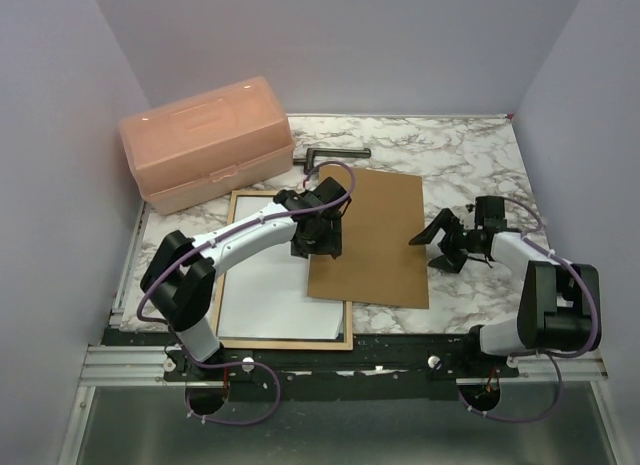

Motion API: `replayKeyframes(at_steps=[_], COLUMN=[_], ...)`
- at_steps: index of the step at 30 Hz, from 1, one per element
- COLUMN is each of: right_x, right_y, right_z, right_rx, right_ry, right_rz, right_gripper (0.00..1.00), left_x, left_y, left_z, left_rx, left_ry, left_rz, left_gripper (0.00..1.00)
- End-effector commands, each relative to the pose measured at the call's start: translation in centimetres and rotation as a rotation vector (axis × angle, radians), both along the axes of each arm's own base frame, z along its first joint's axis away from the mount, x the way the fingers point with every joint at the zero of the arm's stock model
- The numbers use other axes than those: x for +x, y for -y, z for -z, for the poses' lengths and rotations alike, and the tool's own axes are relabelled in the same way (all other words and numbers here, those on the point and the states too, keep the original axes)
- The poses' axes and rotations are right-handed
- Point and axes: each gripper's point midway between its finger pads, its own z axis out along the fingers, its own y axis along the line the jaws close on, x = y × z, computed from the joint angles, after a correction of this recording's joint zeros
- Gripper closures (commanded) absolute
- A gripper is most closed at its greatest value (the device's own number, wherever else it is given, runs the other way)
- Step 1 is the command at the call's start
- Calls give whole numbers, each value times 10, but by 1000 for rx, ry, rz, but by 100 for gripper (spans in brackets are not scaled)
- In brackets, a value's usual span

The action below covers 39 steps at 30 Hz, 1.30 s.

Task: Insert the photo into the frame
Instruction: Move the photo frame item to the center of the board, then turn over the photo frame item at the center of the board.

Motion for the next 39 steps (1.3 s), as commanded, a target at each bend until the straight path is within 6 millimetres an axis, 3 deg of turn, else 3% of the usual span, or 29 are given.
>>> replayKeyframes(at_steps=[1,5,9,10,12,15,21,26,34,39], right_x=[-7,-13,-3,1,9,19,15,17,39,43], right_y=[-12,-46,-70,-73,-74,-64,-47,-59,-78,-86], right_z=[28,33,13,5,-9,-18,14,23,-5,-27], right_rx=[-13,9,33,39,38,-27,-93,51,297,399], right_ry=[-48,-70,-11,11,59,88,7,38,214,305], right_rz=[-96,-199,-245,-251,-249,-200,-131,-149,-139,-166], right_gripper=[8,8,8,8,8,7,7,10,24,53], left_x=[1,-4,-9,-11,-12,-10,-10,-11,-10,-10], left_y=[14,7,-5,-8,-12,-14,-11,-10,-7,-3], left_z=[6,22,40,44,48,47,47,47,46,43], left_rx=[-37,0,49,62,75,69,42,35,20,-8], left_ry=[-9,-40,-72,-83,-91,-88,-87,-87,-83,-74], left_rz=[30,20,1,-2,-7,-12,2,12,22,33], left_gripper=[33,34,34,39,46,46,46,46,46,44])
